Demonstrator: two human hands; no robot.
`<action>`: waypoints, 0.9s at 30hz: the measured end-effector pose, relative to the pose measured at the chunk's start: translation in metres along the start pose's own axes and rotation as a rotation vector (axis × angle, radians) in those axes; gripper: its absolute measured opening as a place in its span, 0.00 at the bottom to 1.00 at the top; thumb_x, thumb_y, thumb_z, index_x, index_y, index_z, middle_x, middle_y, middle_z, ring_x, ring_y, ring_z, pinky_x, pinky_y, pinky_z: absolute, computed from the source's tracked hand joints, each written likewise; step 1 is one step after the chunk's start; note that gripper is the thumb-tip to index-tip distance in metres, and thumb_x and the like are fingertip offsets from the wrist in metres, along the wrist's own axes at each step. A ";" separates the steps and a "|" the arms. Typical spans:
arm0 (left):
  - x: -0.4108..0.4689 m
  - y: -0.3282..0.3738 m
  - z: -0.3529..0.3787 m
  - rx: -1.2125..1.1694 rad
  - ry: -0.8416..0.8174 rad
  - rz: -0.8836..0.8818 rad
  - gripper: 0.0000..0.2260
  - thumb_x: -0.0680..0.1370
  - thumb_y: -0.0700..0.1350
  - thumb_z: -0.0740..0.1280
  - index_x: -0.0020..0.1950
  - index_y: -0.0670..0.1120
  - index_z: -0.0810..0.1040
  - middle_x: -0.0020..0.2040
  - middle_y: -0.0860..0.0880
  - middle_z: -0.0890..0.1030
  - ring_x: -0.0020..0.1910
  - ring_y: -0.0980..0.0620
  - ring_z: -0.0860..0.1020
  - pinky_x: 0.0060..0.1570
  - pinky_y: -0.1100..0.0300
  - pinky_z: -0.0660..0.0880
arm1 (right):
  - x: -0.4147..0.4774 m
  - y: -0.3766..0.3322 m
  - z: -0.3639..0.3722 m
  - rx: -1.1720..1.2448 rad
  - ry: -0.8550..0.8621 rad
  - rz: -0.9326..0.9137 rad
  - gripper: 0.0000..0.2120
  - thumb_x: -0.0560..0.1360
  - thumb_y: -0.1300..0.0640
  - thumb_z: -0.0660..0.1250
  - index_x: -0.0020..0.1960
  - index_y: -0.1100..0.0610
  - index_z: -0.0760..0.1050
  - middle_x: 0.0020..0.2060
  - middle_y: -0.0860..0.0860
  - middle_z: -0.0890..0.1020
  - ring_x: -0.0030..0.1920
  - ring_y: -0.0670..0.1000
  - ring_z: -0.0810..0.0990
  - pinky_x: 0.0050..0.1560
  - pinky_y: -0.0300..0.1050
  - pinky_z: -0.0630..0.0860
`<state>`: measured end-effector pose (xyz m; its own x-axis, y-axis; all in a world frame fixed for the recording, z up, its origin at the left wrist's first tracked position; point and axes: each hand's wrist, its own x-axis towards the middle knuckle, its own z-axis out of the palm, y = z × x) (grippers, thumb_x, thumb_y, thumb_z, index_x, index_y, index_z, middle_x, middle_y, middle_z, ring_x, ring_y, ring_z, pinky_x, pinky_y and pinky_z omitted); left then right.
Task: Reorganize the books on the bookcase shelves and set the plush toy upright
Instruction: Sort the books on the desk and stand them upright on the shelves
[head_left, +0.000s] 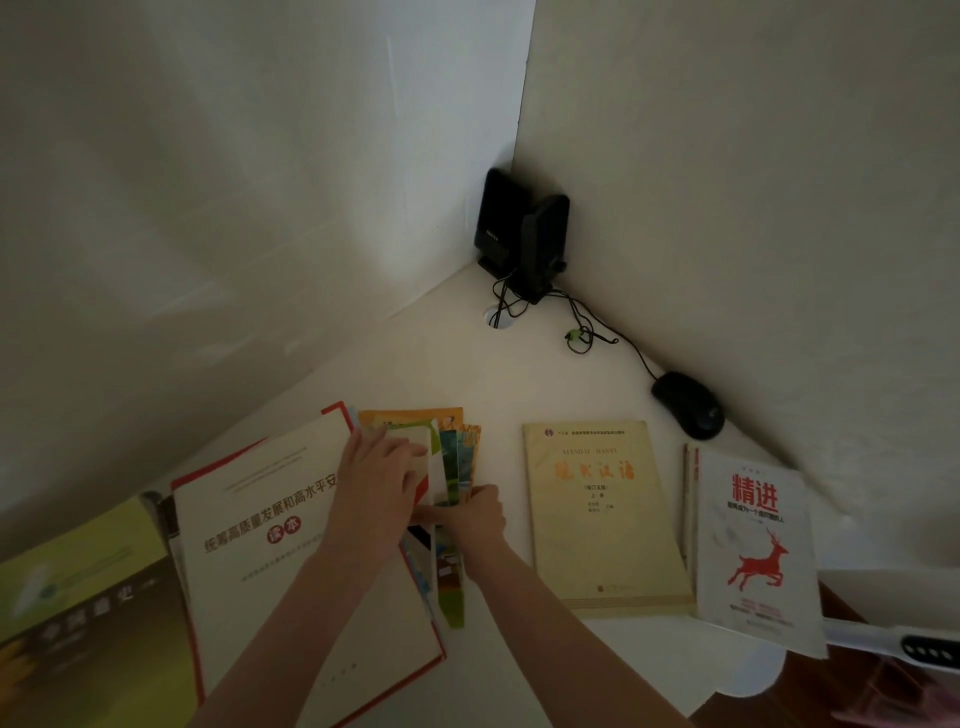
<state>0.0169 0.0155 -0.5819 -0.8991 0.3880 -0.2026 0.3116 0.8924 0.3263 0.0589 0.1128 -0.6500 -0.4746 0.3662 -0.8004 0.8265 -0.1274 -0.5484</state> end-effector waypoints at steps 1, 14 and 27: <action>0.001 0.002 -0.001 0.069 -0.041 0.003 0.16 0.82 0.46 0.54 0.69 0.54 0.68 0.71 0.54 0.67 0.75 0.53 0.54 0.73 0.54 0.37 | -0.001 0.002 0.002 0.073 -0.020 -0.040 0.51 0.40 0.43 0.80 0.58 0.62 0.70 0.53 0.54 0.79 0.52 0.53 0.79 0.51 0.50 0.80; 0.001 0.008 -0.002 0.252 -0.110 -0.015 0.23 0.81 0.50 0.56 0.76 0.53 0.54 0.75 0.53 0.60 0.76 0.53 0.52 0.72 0.50 0.35 | -0.013 0.006 -0.009 0.056 -0.115 -0.125 0.32 0.54 0.48 0.80 0.53 0.55 0.72 0.50 0.53 0.81 0.50 0.52 0.81 0.50 0.47 0.80; -0.003 -0.023 0.017 0.142 -0.233 -0.142 0.25 0.82 0.46 0.56 0.77 0.49 0.51 0.78 0.50 0.53 0.77 0.51 0.47 0.73 0.48 0.40 | -0.049 -0.019 -0.101 -0.110 0.217 -0.403 0.27 0.60 0.50 0.79 0.51 0.53 0.68 0.41 0.47 0.80 0.39 0.46 0.81 0.34 0.40 0.78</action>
<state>0.0179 -0.0026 -0.6041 -0.8469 0.2849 -0.4489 0.2426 0.9584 0.1505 0.0972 0.1898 -0.5757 -0.6995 0.5521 -0.4538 0.6223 0.1583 -0.7666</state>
